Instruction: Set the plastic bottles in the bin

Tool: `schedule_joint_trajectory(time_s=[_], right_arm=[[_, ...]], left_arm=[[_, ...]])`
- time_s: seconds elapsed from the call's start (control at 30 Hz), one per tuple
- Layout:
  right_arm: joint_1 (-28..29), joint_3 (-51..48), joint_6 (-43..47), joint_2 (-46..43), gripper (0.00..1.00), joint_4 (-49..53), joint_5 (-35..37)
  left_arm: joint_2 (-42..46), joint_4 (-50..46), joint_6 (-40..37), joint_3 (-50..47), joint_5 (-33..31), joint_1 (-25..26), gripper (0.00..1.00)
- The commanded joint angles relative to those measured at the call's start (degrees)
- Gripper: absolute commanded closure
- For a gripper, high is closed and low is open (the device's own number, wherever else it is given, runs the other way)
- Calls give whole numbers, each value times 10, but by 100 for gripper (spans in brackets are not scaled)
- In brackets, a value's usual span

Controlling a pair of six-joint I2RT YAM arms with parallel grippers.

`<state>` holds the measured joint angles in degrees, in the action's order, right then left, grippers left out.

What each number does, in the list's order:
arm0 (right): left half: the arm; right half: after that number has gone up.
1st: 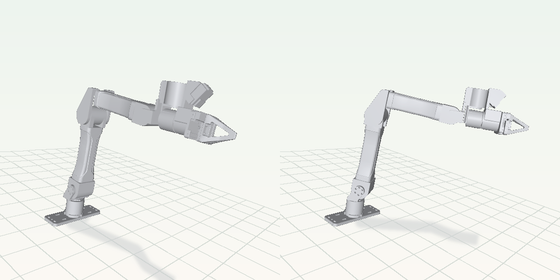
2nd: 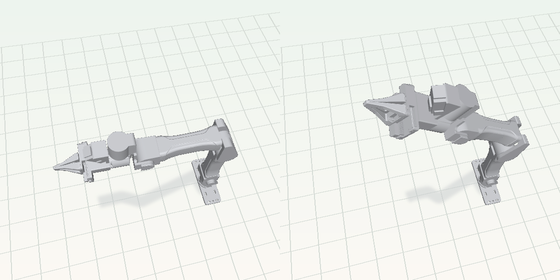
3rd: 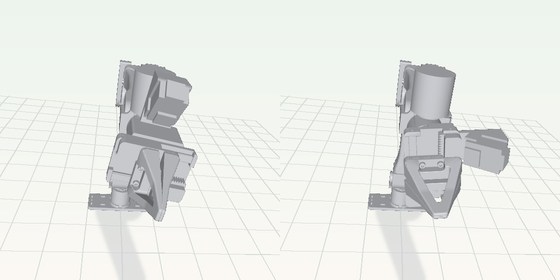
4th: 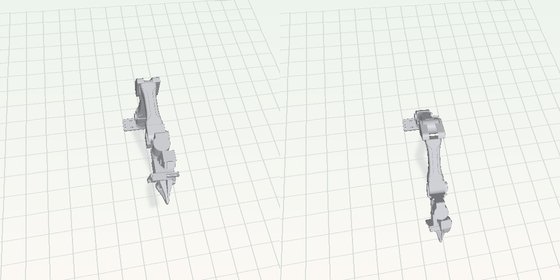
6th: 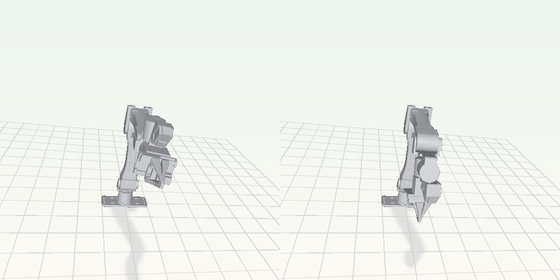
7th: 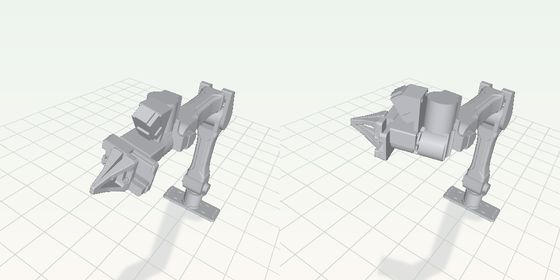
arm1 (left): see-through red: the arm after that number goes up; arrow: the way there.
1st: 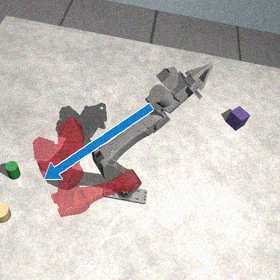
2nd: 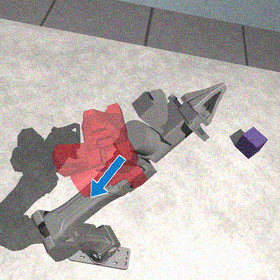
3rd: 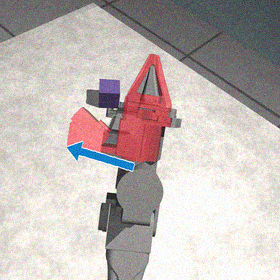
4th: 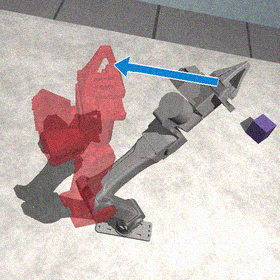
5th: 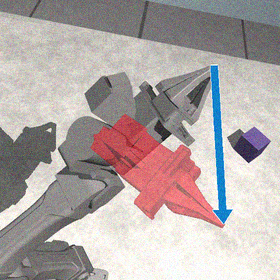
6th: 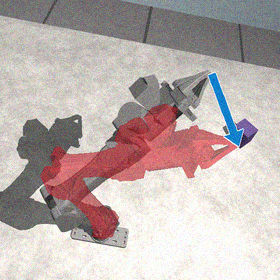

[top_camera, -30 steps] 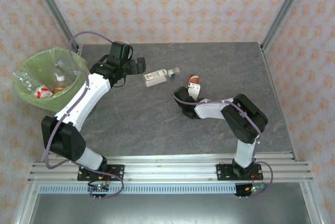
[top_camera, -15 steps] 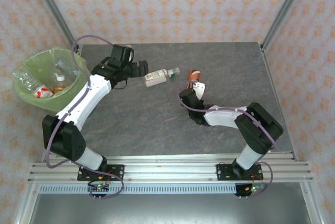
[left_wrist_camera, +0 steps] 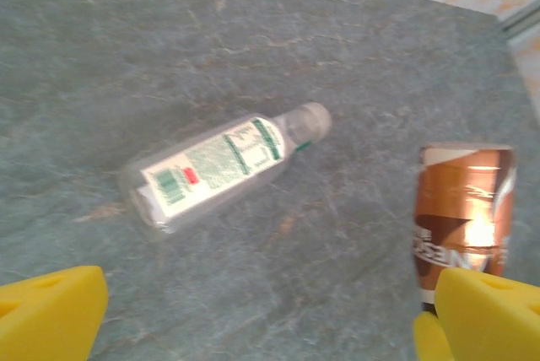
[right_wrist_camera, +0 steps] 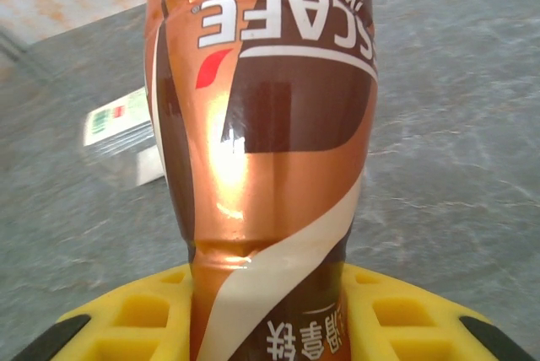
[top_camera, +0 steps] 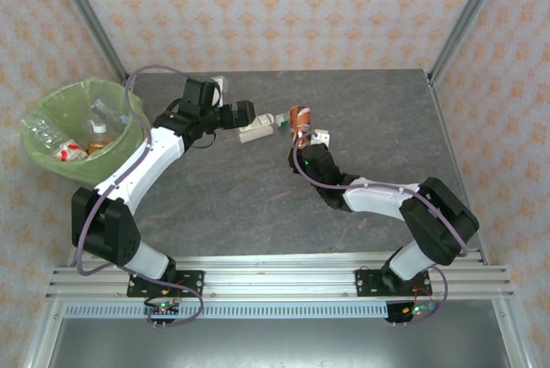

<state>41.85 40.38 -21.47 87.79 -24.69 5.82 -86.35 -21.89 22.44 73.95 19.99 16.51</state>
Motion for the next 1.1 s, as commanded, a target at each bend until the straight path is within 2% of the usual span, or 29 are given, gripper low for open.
schedule_joint_trajectory(time_s=[0.0,0.1,0.33,0.57,1.07], right_arm=[[-3,-4,24,-16,100,-55,-75],[-3,1,28,-15,100,-67,-120],[-1,18,27,-12,99,-82,-198],[12,33,20,-11,99,-112,-211],[39,71,35,18,100,-157,-229]], left_arm=[[24,75,36,-9,96,0,0],[20,116,64,-18,156,1,0],[17,174,103,-43,190,1,0],[4,236,157,-74,202,3,0],[-18,286,184,-92,234,19,1]])
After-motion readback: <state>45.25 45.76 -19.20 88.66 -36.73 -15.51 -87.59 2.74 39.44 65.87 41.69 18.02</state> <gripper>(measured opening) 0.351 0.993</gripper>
